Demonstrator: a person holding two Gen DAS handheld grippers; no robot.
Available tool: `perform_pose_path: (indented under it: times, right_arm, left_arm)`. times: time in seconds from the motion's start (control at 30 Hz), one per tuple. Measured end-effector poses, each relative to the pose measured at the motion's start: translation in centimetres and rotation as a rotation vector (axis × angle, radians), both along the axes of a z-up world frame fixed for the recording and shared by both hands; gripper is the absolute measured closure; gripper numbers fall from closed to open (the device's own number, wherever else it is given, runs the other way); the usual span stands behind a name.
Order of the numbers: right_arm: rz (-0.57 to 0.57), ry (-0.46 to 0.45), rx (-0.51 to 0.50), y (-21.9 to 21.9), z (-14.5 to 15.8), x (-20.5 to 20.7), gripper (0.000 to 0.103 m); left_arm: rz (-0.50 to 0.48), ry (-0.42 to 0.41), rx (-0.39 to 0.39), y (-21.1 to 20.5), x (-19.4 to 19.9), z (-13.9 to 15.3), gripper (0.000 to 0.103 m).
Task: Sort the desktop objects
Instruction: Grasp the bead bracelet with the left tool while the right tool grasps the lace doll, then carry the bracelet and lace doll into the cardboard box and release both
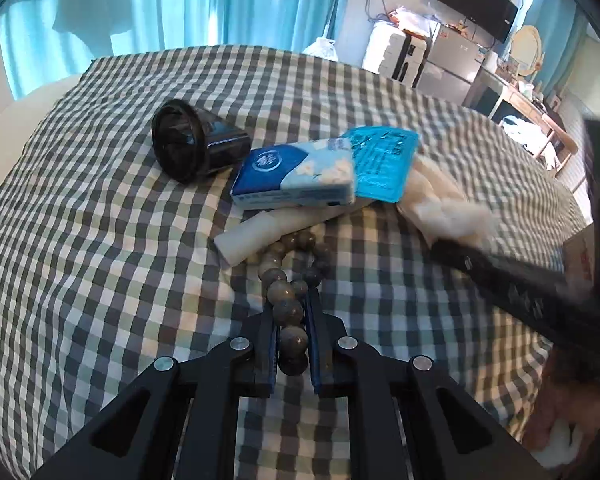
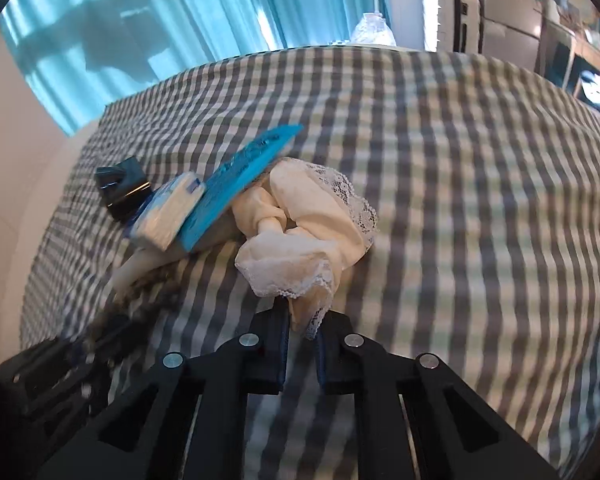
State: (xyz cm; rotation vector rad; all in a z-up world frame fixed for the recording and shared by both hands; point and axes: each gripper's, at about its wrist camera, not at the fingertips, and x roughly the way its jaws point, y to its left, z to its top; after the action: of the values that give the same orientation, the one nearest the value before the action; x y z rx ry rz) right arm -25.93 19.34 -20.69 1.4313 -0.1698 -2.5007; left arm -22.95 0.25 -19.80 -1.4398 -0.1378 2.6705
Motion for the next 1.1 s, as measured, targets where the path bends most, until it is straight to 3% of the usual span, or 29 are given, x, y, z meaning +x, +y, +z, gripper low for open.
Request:
perform_pose_path:
  times: [0.33, 0.77, 1.1]
  right_arm:
    - [-0.01, 0.011, 0.029, 1.9, 2.7, 9.9, 0.093]
    - [-0.028, 0.142, 0.048, 3.1, 10.2, 16.6, 0.093]
    - [-0.031, 0.213, -0.013, 3.8, 15.1, 21.6, 0.093]
  left_arm:
    - [-0.024, 0.021, 0.02, 1.4, 4.2, 3.3, 0.091]
    - [-0.067, 0.112, 0.013, 2.6, 10.4, 9.9, 0.091]
    - [-0.087, 0.202, 0.008, 2.8, 14.8, 15.3, 0.091]
